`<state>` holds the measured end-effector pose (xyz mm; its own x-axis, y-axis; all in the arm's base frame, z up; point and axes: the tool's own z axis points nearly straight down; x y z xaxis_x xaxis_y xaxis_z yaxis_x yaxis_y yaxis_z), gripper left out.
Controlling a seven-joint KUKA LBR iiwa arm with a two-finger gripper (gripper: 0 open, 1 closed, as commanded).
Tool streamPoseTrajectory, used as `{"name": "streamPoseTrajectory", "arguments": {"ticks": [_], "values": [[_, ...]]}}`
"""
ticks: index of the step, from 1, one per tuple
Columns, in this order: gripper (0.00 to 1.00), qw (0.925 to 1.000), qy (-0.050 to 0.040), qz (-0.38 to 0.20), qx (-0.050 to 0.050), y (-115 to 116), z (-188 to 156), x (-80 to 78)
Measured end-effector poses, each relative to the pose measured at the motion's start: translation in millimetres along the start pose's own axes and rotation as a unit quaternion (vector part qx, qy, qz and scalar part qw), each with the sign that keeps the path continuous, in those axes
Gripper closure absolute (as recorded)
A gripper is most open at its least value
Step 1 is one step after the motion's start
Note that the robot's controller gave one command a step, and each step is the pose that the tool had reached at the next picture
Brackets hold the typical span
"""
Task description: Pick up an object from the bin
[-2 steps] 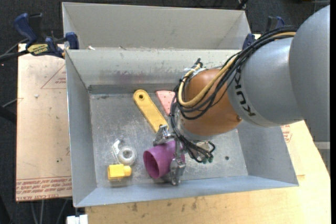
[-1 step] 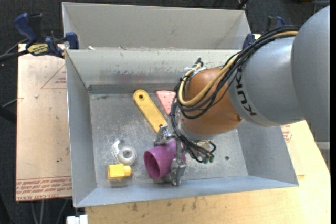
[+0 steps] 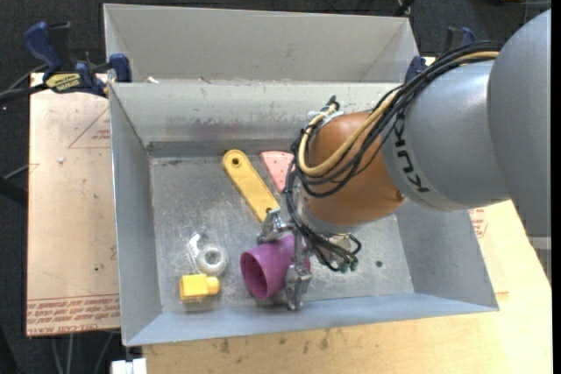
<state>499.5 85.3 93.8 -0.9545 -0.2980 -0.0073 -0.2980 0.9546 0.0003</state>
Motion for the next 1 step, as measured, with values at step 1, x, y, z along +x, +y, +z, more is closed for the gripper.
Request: {"name": "streamPoseTrajectory", "arguments": {"ticks": [1], "values": [[1.0,1.0,0.0012,0.0,0.0,0.0,-0.6,-0.3]]}}
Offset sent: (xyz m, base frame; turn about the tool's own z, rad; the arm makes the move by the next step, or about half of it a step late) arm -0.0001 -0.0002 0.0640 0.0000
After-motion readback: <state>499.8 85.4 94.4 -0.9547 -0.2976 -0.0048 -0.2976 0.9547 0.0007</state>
